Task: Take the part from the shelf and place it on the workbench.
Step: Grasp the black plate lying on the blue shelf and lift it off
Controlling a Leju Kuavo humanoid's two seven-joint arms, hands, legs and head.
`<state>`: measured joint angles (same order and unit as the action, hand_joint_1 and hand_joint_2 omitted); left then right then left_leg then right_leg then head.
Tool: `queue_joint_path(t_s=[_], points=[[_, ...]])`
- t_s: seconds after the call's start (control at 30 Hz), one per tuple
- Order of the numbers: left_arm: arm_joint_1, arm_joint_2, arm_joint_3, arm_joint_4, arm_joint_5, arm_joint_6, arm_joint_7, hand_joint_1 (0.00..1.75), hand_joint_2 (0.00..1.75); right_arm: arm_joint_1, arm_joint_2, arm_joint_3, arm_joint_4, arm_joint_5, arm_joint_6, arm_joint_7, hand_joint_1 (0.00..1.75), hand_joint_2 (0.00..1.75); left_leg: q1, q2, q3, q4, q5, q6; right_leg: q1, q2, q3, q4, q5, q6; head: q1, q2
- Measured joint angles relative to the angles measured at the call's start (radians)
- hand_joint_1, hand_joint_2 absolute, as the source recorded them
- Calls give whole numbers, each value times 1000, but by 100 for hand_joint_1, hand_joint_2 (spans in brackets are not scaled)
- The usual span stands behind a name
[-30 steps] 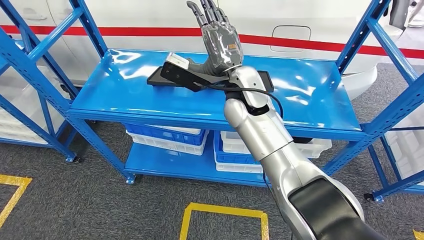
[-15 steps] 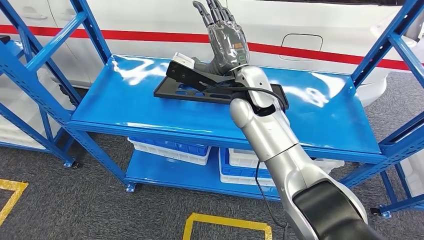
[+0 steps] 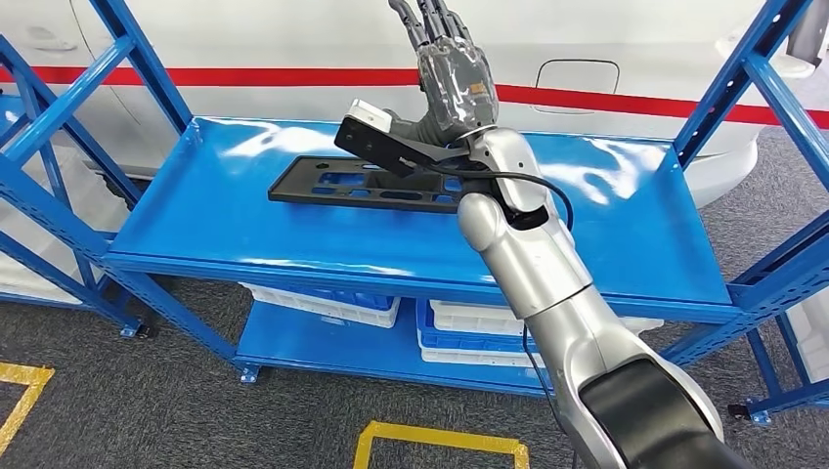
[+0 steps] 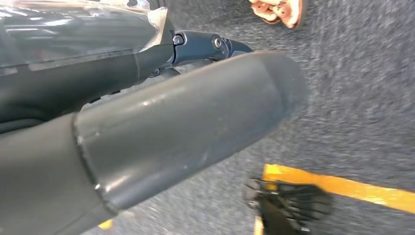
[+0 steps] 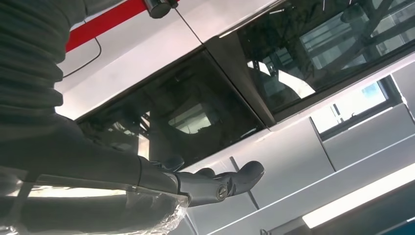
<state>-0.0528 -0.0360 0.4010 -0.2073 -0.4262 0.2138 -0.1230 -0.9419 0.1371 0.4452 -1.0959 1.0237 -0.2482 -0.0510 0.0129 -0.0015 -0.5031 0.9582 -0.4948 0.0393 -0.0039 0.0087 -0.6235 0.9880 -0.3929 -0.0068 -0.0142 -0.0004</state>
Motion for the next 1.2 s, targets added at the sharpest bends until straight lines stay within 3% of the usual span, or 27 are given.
queue_joint_path(t_s=[0.2,0.33,0.57,0.9,1.03,1.2], points=[[2,-2,-41,3,-61,-2,74,0,0,28,-32,-12,-41,2,3,4,0,175,2,0,0,-1,3,-27,2,0,0,0,4,-7,0,0],[3,-2,-69,5,-91,-3,116,0,0,49,-50,-15,-63,2,7,4,0,175,2,0,0,0,8,-35,2,-1,1,0,5,-7,1,0],[4,-6,-98,9,-130,-6,143,0,0,126,-85,2,-128,9,32,-11,0,175,-1,0,0,0,7,-35,-1,-1,2,0,5,-6,1,0],[4,-10,-112,9,-168,-9,141,0,0,250,-139,140,-217,95,110,1,0,175,-2,0,0,0,3,-33,-2,-1,1,0,3,-3,1,0],[3,-11,-118,9,-186,-8,132,0,0,287,-147,217,-197,171,131,34,0,175,-2,0,0,0,3,-33,-2,-1,2,0,3,-3,0,0],[2,-14,-120,9,-198,-5,129,0,0,293,-144,264,-98,217,90,72,0,175,-2,0,0,0,3,-33,-2,-1,2,0,3,-3,1,0]])
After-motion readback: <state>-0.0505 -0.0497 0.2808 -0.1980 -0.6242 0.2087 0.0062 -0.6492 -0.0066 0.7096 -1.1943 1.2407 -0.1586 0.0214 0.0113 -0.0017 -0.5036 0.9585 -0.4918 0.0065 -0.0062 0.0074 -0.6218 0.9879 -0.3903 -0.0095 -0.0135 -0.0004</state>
